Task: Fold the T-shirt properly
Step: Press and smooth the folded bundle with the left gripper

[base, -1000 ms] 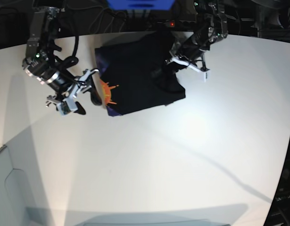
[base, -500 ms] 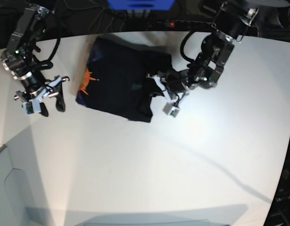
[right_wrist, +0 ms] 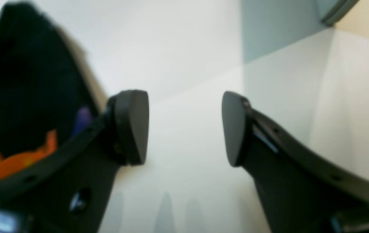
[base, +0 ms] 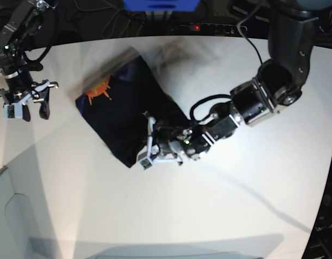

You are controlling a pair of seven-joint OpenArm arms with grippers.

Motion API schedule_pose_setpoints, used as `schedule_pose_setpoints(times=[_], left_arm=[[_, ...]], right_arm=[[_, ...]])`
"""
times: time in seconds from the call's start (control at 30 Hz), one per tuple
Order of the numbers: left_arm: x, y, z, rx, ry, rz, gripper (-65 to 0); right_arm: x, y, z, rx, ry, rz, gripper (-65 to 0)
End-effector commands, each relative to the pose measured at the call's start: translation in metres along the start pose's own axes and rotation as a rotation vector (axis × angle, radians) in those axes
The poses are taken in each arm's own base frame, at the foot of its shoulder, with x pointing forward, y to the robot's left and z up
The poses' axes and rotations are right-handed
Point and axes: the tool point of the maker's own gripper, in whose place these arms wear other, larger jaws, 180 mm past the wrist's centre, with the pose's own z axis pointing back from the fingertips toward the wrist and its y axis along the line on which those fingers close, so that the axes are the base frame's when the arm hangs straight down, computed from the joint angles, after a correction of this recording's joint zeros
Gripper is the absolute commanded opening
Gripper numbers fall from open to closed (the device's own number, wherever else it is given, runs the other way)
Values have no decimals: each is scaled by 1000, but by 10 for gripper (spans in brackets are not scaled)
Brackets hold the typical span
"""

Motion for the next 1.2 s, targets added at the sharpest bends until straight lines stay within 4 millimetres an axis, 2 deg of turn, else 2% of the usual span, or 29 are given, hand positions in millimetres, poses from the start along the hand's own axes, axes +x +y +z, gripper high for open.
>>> schedule_pose_setpoints(times=[0.0, 0.07, 0.13, 0.23, 0.33, 0.37, 0.47, 0.63, 0.8, 0.87, 0.93, 1.07, 1.17], left_arm=[[-18, 18, -4, 92, 104, -48, -649], [-8, 10, -12, 92, 105, -155, -648], [-8, -13, -20, 23, 115, -320, -648], [-8, -35, -26, -53, 132, -533, -649], [-15, -38, -30, -40, 161, -648, -649], [-14, -36, -30, -25, 162, -674, -649], [-6, -47, -35, -14, 146, -716, -649], [11, -46, -33, 5, 112, -695, -648], [10, -42, -32, 14, 122, -695, -640], [3, -34, -30, 42, 185, -695, -588], [7, -36, -28, 49, 198, -708, -490], [26, -46, -20, 45, 130, -725, -297], [51, -49, -10, 54, 57, -705, -238]], right_arm=[[9, -5, 6, -16, -39, 3, -287], [5, -8, 9, -34, -38, -21, -287], [2, -9, 11, -47, -39, -41, -287], [-2, -10, 12, -58, -36, -58, -287], [-4, -8, 13, -56, -34, -68, -287], [-7, -7, 14, -56, -25, -68, -287], [-11, -5, 15, -50, -14, -72, -287], [-16, 0, 14, -48, -12, -98, -287], [-16, 2, 14, -43, -10, -98, -287], [-16, 2, 14, -43, -10, -98, -287], [-16, 3, 14, -42, -10, -98, -287], [-17, 3, 13, -40, -10, -99, -287], [-17, 4, 13, -40, -10, -101, -287]])
